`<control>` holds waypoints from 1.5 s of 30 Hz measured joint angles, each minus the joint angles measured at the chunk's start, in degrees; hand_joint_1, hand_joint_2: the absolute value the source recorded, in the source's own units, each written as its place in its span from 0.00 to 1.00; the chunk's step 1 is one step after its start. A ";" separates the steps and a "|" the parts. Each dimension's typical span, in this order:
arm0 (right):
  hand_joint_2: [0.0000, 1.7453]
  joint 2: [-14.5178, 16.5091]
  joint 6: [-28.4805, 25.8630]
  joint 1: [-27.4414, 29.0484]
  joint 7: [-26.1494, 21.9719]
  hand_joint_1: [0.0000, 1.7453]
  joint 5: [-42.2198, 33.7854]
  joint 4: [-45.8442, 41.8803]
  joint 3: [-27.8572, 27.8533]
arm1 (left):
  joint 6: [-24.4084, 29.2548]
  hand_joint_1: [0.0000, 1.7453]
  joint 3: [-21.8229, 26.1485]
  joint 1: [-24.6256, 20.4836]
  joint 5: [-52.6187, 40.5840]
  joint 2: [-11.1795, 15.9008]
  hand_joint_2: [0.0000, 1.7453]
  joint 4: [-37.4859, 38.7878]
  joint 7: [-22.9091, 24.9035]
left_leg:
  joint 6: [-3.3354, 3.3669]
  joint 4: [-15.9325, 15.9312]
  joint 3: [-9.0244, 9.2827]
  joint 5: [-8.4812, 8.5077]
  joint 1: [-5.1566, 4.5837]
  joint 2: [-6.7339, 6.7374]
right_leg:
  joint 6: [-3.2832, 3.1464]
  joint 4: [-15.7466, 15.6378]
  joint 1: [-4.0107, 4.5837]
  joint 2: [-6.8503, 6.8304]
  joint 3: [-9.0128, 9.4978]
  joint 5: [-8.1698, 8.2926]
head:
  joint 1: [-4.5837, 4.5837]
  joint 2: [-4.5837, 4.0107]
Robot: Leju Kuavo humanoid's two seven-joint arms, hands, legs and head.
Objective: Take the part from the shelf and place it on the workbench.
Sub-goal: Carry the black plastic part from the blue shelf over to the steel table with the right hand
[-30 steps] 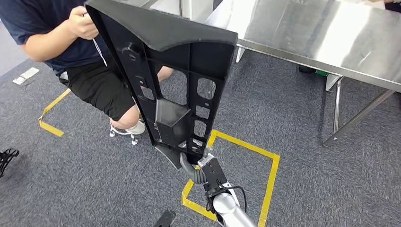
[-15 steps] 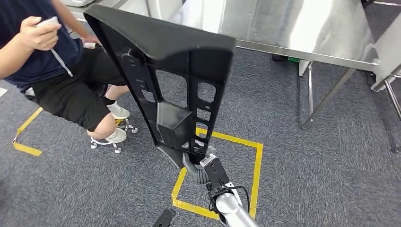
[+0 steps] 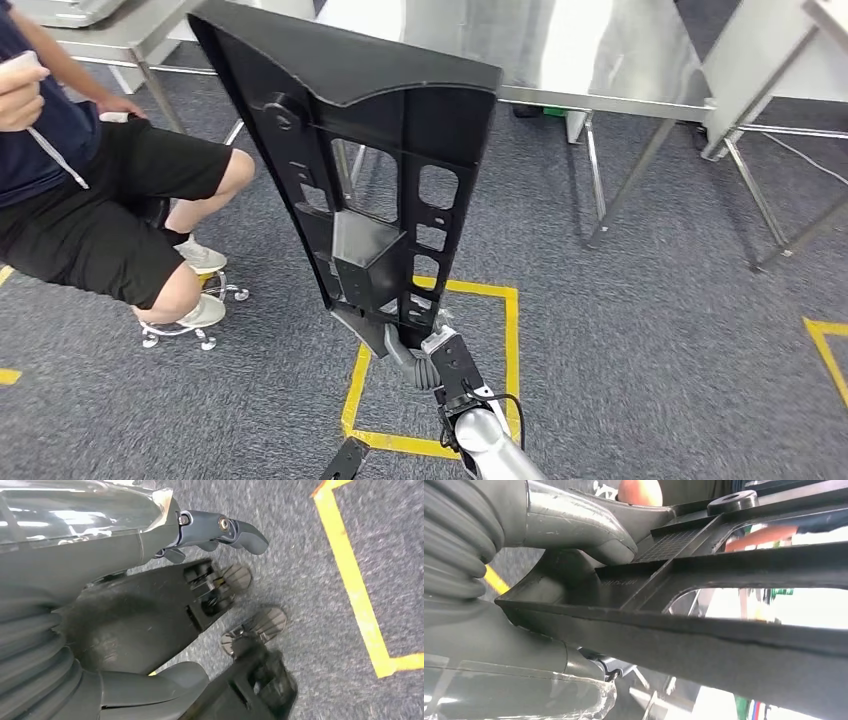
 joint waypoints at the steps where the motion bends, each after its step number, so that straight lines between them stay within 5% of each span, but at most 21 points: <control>1: 1.00 -0.02 0.00 -0.06 -0.01 1.00 0.01 -0.01 0.00 | 0.08 0.00 -0.01 -0.01 0.11 -0.03 1.00 0.01 -0.01 | 0.34 -0.15 0.07 0.07 -0.06 0.86 | -0.10 2.87 0.12 -1.77 -1.49 -1.31 | 0.16 0.00; 3: 1.00 -0.07 0.01 -0.09 -0.01 1.00 0.01 -0.01 0.00 | 0.11 0.00 -0.01 0.00 0.28 -0.03 1.00 0.02 -0.01 | 0.74 -0.14 0.04 0.00 -0.35 2.49 | -0.33 10.56 0.24 -3.78 -5.25 -4.28 | 0.41 0.00; 5: 1.00 -0.21 0.01 0.08 -0.01 1.00 0.01 -0.01 0.00 | 0.11 0.00 -0.01 0.00 0.34 -0.03 1.00 0.02 -0.01 | 0.79 -0.12 0.02 -0.05 -0.48 4.04 | 0.00 14.49 0.19 -4.24 -7.02 -5.28 | 0.42 0.00; 6: 1.00 -0.29 0.01 0.15 -0.01 1.00 0.01 -0.01 0.00 | 0.11 0.00 -0.01 -0.01 0.34 -0.03 1.00 0.02 -0.01 | 0.76 -0.11 0.04 -0.09 -0.49 4.69 | 0.38 13.18 0.17 -4.46 -6.22 -4.60 | 0.42 0.00; 9: 1.00 -0.34 0.01 0.10 -0.01 1.00 0.01 -0.03 0.00 | 0.11 0.00 -0.01 -0.05 0.35 -0.03 1.00 0.02 -0.01 | 0.30 0.04 0.17 -0.40 -0.74 6.27 | 1.05 1.33 0.34 -7.12 0.33 -0.76 | 0.43 0.00; 11: 1.00 -0.19 0.07 -0.08 -0.02 1.00 0.00 -0.06 -0.01 | 0.15 0.00 -0.01 -0.07 0.43 -0.03 1.00 0.02 0.05 | -0.20 0.17 0.24 -0.64 -1.10 7.05 | 0.39 -2.16 0.64 -8.09 2.26 0.16 | 0.33 0.00; 13: 1.00 -0.13 0.20 -0.31 -0.04 1.00 -0.01 -0.04 -0.03 | 0.37 0.00 -0.01 -0.14 0.60 -0.03 1.00 0.02 0.22 | -0.71 0.12 0.45 -0.73 -1.07 7.79 | -0.41 -2.10 0.66 -6.95 2.18 0.41 | 0.27 0.00; 16: 1.00 0.20 0.56 -0.72 -0.26 1.00 -0.02 0.08 -0.03 | 0.89 0.00 0.00 -0.27 0.98 -0.03 1.00 0.02 0.59 | -1.64 3.57 -1.02 -3.31 -0.58 5.21 | -1.62 -2.31 -0.02 -5.49 2.24 0.76 | 0.25 0.00; 18: 1.00 0.59 0.91 -1.02 -0.62 1.00 -0.01 0.32 -0.01 | 1.21 0.00 0.01 -0.28 1.23 -0.02 1.00 0.04 0.79 | -1.95 11.28 -4.72 -7.07 -0.45 2.89 | -2.08 -2.31 -0.05 -4.79 2.23 0.79 | 0.22 0.00; 20: 1.00 0.75 1.13 -1.17 -0.87 1.00 0.03 0.67 0.01 | 1.37 0.00 0.02 -0.28 1.45 -0.01 1.00 0.08 0.92 | -2.03 16.94 -7.79 -8.53 -0.45 2.38 | -2.11 -2.29 0.05 -4.18 2.24 0.78 | 0.24 0.00; 22: 1.00 0.77 1.17 -1.22 -0.98 1.00 0.10 0.97 0.00 | 1.40 0.00 0.02 -0.30 1.52 -0.01 1.00 0.11 0.99 | -1.84 14.06 -6.79 -5.72 -0.41 2.36 | -2.09 -2.26 0.08 -3.69 2.37 0.76 | 0.24 0.00; 24: 1.00 0.84 1.17 -1.37 -1.12 1.00 0.15 1.11 0.01 | 1.40 0.00 0.02 -0.32 1.52 -0.01 1.00 0.11 0.93 | -1.56 6.04 -2.97 -1.87 -0.35 2.18 | -2.00 -2.20 0.26 -3.25 2.50 0.72 | 0.24 0.00; 26: 1.00 0.90 1.17 -1.66 -1.30 1.00 0.16 1.20 0.01 | 1.37 0.00 0.02 -0.34 1.52 -0.02 1.00 0.12 0.80 | -1.31 1.13 -0.51 -0.46 -0.39 1.94 | -1.80 -2.07 0.70 -3.00 2.28 0.68 | 0.30 0.00; 37: 1.00 0.59 1.84 -1.70 -1.94 1.00 0.18 1.50 0.50 | 1.99 0.00 0.02 -0.34 1.61 -0.03 1.00 0.20 0.64 | -0.21 0.48 -0.46 -0.24 -1.46 1.86 | -0.97 -2.65 0.52 -3.00 2.10 1.19 | 0.35 0.00; 45: 1.00 0.58 2.02 -1.69 -2.14 1.00 0.14 1.50 0.59 | 3.76 0.00 -0.31 -0.38 1.22 -0.03 1.00 0.24 0.50 | -0.16 0.50 -0.47 -0.25 -1.45 1.90 | -0.85 -2.66 0.54 -3.01 2.05 1.25 | 0.32 0.00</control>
